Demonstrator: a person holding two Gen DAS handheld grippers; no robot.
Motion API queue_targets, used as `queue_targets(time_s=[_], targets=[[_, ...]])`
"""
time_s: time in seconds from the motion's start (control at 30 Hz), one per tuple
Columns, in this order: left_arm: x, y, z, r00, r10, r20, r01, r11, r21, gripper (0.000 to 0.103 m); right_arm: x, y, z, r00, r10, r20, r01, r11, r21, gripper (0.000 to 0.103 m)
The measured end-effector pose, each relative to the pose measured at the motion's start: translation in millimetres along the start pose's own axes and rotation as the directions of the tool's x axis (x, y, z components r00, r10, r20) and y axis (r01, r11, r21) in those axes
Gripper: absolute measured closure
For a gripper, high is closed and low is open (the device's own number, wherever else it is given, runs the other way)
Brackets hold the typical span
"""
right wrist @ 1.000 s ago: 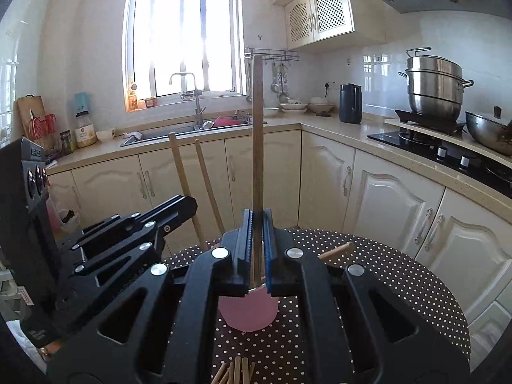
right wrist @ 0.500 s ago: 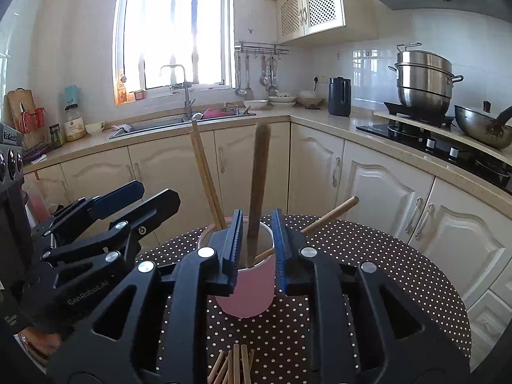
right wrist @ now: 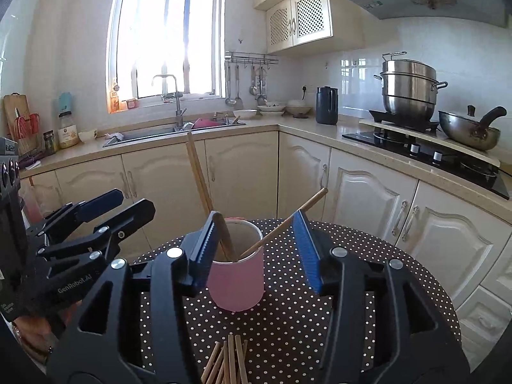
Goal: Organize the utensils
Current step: 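Move both open tools back down to the chopstick pile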
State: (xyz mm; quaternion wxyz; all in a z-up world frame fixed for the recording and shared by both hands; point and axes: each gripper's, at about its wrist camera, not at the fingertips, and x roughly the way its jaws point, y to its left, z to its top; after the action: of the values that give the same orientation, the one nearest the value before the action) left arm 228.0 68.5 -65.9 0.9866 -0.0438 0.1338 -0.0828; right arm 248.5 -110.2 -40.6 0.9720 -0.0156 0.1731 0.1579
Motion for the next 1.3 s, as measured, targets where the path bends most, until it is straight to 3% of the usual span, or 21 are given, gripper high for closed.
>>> queue_targets(time_s=[0.47,0.8,1.1,1.2,1.3], targets=[[-22,-17,-10,0.999,0.0,-0.038,0.002,0.998,0.07,0.036,-29,-8,-19,0.999,-0.024,-0.038,0.025,0.999,0.027,0.054],[-27,-34,-31,0.988,0.002,-0.152,0.019,0.99,0.136,0.036,-47,-18,-44,0.992,-0.061,-0.109,0.066,0.997,0.039,0.054],[-22,-48,-55,0.949,-0.009,-0.317,0.058,0.988,0.146,0.036,-50,-21,-64,0.98,-0.048,-0.192,0.058,0.997,0.045,0.054],[-18,-49,-63,0.923,-0.022,-0.383,0.069,0.992,0.11,0.036,-50,-24,-71,0.973,-0.042,-0.225,0.054,0.997,0.048,0.054],[-8,-46,-72,0.874,-0.019,-0.486,0.055,0.997,0.059,0.036,-47,-28,-76,0.961,-0.025,-0.275,0.042,0.998,0.055,0.054]])
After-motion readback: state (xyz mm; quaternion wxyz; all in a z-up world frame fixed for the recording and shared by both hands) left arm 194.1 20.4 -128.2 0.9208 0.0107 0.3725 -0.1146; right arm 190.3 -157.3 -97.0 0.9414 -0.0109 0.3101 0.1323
